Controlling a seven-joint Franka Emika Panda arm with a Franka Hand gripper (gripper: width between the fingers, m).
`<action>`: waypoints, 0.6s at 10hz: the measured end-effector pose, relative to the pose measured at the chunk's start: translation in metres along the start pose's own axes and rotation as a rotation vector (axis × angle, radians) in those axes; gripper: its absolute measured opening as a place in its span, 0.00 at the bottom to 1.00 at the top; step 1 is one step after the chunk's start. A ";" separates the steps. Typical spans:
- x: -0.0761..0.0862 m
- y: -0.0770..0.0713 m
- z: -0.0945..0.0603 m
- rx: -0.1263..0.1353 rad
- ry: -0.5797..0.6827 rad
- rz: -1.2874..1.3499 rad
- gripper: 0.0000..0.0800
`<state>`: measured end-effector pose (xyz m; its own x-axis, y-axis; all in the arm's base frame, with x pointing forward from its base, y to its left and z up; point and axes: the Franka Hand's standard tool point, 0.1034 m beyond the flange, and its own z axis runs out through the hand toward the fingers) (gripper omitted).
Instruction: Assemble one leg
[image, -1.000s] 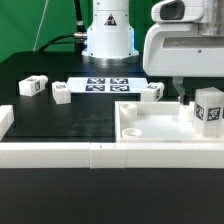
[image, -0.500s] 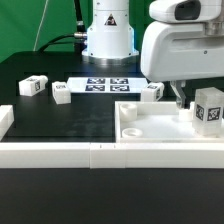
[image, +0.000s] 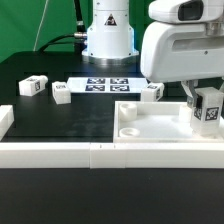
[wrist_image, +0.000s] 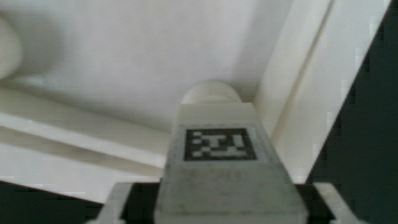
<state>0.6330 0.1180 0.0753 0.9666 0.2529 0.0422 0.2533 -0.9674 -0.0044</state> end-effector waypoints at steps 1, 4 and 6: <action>0.000 0.000 0.000 0.000 0.000 0.036 0.36; -0.001 0.003 0.002 0.038 0.019 0.315 0.36; -0.001 0.001 0.003 0.042 0.014 0.583 0.36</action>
Offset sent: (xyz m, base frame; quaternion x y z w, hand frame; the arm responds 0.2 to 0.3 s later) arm -0.0174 -0.0038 -0.0185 0.0300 -0.0196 0.3707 0.9280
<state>0.6322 0.1171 0.0727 0.9461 -0.3220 0.0345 -0.3191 -0.9451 -0.0703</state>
